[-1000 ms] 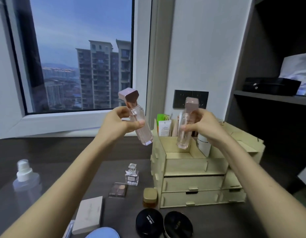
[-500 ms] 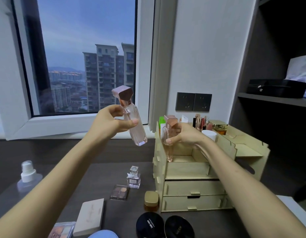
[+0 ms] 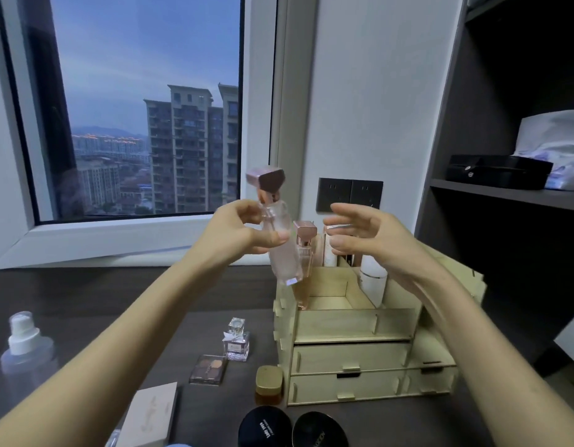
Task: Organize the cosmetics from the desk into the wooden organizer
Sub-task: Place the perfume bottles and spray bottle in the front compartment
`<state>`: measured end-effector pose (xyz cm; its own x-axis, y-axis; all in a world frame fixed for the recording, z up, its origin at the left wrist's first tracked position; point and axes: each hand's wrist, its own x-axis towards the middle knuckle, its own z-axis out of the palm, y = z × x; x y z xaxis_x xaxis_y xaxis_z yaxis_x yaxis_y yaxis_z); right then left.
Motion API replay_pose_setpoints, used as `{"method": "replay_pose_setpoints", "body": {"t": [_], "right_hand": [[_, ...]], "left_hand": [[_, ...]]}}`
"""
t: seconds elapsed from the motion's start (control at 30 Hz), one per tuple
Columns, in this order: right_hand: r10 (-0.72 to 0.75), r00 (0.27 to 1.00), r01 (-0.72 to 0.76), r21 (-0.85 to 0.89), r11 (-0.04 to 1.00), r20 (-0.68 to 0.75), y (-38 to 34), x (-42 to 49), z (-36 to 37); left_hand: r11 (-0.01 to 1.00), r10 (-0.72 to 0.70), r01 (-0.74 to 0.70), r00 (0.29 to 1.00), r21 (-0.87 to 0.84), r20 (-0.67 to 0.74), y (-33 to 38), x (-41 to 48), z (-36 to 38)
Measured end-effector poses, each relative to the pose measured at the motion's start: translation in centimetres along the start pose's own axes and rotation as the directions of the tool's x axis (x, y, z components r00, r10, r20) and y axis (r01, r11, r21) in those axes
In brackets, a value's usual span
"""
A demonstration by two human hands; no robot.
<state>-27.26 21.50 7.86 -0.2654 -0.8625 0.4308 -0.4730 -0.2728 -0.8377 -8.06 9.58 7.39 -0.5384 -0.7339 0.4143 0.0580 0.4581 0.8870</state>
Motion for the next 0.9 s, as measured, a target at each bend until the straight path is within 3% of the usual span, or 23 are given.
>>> {"method": "replay_pose_setpoints", "body": {"t": [0.1,0.23,0.4,0.47,0.67,0.9], "right_hand": [[-0.006,1.0,0.004,-0.289,0.957,-0.009,-1.6,-1.7,0.5],[-0.116,0.977,-0.023,-0.631,0.775,-0.177,0.0,-2.6,2.0],[-0.129,0.913,-0.107,-0.531,0.84,-0.387,4.2,-1.5,1.5],[-0.105,0.897,-0.132,-0.487,0.863,-0.43,5.5,-0.6,1.8],[0.059,0.909,-0.252,-0.431,0.867,-0.412,8.4,1.7,4.0],[0.209,0.893,-0.381,-0.424,0.822,-0.399,9.8,3.0,5.5]], "left_hand": [[0.999,0.001,-0.004,0.997,0.034,0.082,1.4,0.7,3.3],[0.996,-0.078,0.072,0.99,0.051,0.114,2.1,1.7,7.8],[0.989,-0.048,0.028,0.989,0.147,0.137,1.2,2.5,9.5],[0.99,-0.03,0.018,0.996,0.143,0.082,1.1,2.9,8.7],[0.988,-0.046,0.069,0.985,0.139,-0.165,-2.2,3.2,4.7],[0.939,-0.086,0.103,0.994,0.328,-0.068,-5.5,3.1,4.7]]}}
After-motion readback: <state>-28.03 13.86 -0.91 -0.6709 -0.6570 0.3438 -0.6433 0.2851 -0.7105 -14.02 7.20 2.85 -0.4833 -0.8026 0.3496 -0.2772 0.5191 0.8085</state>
